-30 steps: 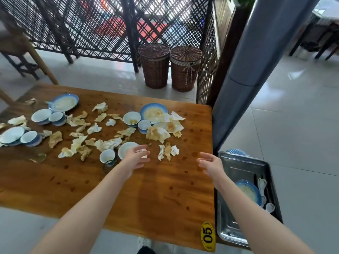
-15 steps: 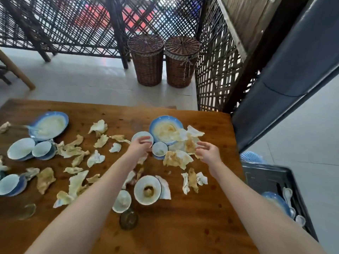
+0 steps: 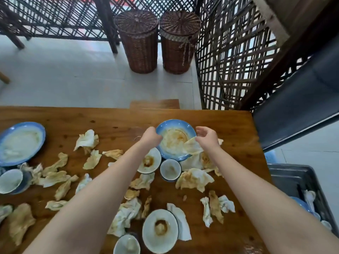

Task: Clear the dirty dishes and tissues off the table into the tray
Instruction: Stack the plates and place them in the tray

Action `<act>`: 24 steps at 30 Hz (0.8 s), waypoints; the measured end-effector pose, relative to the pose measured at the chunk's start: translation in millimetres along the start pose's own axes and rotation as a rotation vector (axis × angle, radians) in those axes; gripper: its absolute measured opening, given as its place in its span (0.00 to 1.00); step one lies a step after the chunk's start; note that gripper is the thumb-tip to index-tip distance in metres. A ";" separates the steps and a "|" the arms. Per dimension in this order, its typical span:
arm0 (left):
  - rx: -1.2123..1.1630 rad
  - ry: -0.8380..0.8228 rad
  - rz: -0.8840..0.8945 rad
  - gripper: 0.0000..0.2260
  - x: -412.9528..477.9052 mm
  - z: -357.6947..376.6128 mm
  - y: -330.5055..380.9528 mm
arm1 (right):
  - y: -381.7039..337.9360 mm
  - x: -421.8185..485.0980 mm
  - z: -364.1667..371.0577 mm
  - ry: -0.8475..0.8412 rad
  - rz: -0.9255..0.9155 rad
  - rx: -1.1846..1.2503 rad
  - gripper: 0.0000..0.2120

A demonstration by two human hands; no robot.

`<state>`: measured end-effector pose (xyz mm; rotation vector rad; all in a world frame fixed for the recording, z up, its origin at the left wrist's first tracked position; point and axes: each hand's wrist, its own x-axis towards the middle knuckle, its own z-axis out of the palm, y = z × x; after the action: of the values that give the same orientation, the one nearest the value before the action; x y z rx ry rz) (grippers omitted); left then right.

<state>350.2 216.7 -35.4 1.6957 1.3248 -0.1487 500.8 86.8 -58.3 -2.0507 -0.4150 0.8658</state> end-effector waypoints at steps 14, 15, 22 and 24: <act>0.204 -0.024 0.039 0.12 24.4 7.9 4.0 | 6.8 15.1 5.8 0.065 -0.004 -0.097 0.13; 0.168 -0.022 0.058 0.12 23.4 7.2 4.0 | 6.5 14.2 2.9 0.088 -0.018 -0.080 0.11; -0.180 0.001 0.219 0.14 -0.7 -2.6 14.3 | -10.8 2.9 -24.5 0.125 -0.123 0.094 0.13; -0.253 -0.003 0.254 0.18 -11.4 -5.8 18.7 | -15.8 -3.5 -34.5 0.122 -0.131 0.137 0.19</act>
<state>358.1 213.6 -14.5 1.6270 1.0653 0.1585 523.1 74.0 -30.2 -1.9160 -0.4070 0.6677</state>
